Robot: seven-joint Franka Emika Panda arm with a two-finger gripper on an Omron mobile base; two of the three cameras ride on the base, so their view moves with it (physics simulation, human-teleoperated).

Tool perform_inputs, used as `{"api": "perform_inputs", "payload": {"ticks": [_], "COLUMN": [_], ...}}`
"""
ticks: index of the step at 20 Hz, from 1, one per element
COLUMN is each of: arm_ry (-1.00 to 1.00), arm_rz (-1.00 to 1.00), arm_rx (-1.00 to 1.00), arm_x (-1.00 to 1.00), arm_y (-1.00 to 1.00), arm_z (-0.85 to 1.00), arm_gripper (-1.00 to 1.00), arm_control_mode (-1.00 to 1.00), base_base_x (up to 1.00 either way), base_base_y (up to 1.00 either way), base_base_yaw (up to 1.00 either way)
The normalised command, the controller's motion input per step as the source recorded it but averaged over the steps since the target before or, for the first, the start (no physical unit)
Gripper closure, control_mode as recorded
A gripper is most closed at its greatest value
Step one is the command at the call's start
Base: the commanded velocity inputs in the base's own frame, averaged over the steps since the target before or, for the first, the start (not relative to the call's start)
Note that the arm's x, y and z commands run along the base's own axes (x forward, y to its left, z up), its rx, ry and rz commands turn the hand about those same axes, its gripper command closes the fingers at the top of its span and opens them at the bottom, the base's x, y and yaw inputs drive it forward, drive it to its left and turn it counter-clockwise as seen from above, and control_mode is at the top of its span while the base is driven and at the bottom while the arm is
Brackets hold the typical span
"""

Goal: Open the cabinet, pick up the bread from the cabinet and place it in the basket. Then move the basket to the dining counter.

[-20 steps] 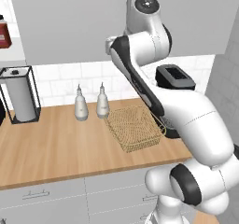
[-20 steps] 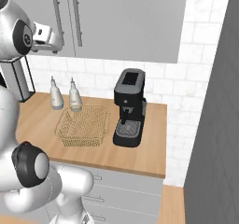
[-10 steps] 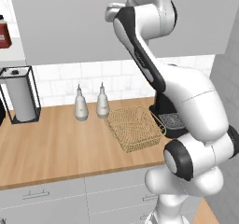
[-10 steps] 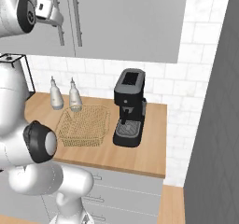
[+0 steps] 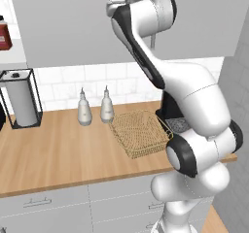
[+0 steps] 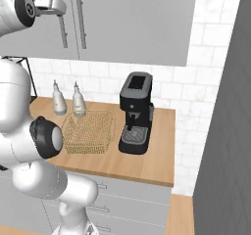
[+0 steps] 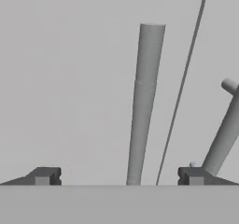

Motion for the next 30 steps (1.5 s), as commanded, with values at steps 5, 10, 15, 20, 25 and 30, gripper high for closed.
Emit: {"api": "perform_inputs", "payload": {"ticks": [5,10,15,20,25,30], "arm_ry": [-0.03,0.0,0.0,0.0,-0.01,0.0], "arm_rz": [-0.01,-0.01,-0.01,0.0,0.0,0.0], "arm_rx": [-0.04,0.0,0.0,0.0,0.0,0.0], "arm_x": [0.25,0.35,0.43,0.38,0.45,0.2], "arm_y": [-0.08,-0.19,-0.02,0.0,0.0,0.16], "arm_z": [-0.09,-0.23,-0.15,-0.04,-0.05,-0.02], "arm_gripper": [-1.0,-1.0,-1.0,-1.0,-1.0,1.0], "arm_control_mode": [-1.0,-1.0,-1.0,-1.0,-1.0,-1.0], "base_base_x": [0.0,0.0,0.0,0.0,0.0,0.0], "base_base_y": [0.0,0.0,0.0,0.0,0.0,0.0], "base_base_yaw": [0.0,0.0,0.0,0.0,0.0,0.0]}}
